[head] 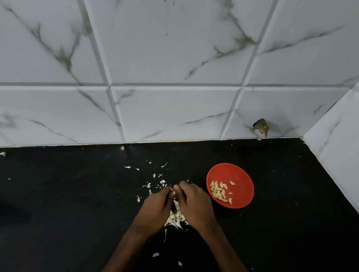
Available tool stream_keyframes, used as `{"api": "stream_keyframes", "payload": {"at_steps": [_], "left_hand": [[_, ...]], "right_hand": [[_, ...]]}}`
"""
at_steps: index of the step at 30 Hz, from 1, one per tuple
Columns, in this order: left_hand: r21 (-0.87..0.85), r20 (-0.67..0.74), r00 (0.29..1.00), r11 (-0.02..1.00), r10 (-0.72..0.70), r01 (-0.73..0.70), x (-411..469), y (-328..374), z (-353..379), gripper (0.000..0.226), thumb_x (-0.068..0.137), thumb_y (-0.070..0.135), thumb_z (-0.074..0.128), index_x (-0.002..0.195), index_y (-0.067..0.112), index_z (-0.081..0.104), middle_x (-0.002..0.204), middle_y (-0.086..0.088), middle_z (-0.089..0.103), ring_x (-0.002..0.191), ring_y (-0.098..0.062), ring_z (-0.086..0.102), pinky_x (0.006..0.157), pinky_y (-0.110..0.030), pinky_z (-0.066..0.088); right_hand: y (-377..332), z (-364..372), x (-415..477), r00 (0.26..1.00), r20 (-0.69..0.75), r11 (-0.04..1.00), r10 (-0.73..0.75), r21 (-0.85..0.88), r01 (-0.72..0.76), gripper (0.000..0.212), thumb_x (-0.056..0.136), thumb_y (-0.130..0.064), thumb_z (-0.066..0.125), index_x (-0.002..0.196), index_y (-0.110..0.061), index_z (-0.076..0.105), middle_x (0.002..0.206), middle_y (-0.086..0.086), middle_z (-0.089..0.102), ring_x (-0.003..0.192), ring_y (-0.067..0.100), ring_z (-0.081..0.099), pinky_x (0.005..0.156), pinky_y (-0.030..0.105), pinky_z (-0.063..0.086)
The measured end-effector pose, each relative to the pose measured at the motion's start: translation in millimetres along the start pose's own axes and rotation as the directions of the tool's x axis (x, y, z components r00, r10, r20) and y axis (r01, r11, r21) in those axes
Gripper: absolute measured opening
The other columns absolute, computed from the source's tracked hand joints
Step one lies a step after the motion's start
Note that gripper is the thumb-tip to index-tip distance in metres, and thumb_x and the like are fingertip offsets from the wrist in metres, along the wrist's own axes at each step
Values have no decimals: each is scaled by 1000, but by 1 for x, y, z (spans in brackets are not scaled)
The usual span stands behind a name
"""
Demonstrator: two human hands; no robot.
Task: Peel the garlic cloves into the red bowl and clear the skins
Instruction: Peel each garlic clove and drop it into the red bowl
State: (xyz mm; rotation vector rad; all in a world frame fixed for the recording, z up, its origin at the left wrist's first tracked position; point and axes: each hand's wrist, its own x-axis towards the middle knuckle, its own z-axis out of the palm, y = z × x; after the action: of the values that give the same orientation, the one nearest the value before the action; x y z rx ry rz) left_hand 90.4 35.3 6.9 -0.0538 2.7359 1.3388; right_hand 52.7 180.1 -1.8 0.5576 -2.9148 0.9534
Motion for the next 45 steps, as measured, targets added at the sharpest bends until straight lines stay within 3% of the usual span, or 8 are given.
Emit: {"api": "stream_keyframes", "payload": {"at_steps": [7,11,21,29,32,36,41,45], "left_hand": [[-53,-23,999,998,-47,46,-1,8,4,27,105,23,42,83,15,55,64,7,55,53,-4,48,54,-22,31],[-85,-23,997,994,-73,70,0,9,5,32,105,22,42,77,14,54,61,8,52,50,-3,45,52,-21,31],[-200,-81,993,977,-91,73,1,11,8,34,102,19,47,68,16,47,53,9,44,47,-5,34,48,-21,29],[-359,-90,995,933,-50,14,0,16,4,29,101,10,48,72,6,50,55,10,41,53,-9,31,50,-32,29],[-376,-81,996,927,-30,-3,0,14,-1,27,100,7,46,74,6,54,58,5,42,54,-13,33,52,-34,29],[-428,-95,995,903,-15,-28,1,12,-4,34,98,10,47,66,17,54,54,3,40,51,-14,31,48,-32,25],[-365,-91,996,930,-4,-30,10,0,-9,32,99,9,50,68,8,55,52,8,45,48,-6,35,47,-21,30],[-251,-88,996,968,-21,-2,14,-11,-9,31,102,14,51,73,14,61,53,11,55,47,-2,44,49,-17,33]], "right_hand": [[-12,-1,-5,997,-77,999,-23,-47,19,30,106,-31,48,78,-27,39,65,-10,43,57,7,40,52,13,18],[-15,-2,-5,996,-79,998,-51,-53,47,27,106,-29,47,81,-27,39,68,-9,44,59,7,41,52,12,21],[-14,-1,1,998,-33,952,49,303,-37,34,108,-28,45,76,-16,49,59,-11,44,51,8,44,49,25,34],[-18,-4,1,983,79,790,164,587,-180,37,107,-30,48,75,-13,55,64,2,50,62,11,44,60,45,41],[-16,-11,3,976,163,741,146,636,-217,37,107,-33,48,73,-20,56,66,-5,48,66,13,45,64,39,42],[-19,-17,3,962,216,612,166,743,-272,36,105,-31,51,72,-16,58,68,6,44,68,23,41,61,36,37],[-26,-20,-2,936,304,427,180,833,-353,37,96,-44,56,66,-24,57,59,-5,45,51,6,31,45,18,23],[-27,-22,0,945,277,422,175,846,-326,33,93,-46,58,69,-25,62,65,-4,54,54,6,36,46,17,25]]}}
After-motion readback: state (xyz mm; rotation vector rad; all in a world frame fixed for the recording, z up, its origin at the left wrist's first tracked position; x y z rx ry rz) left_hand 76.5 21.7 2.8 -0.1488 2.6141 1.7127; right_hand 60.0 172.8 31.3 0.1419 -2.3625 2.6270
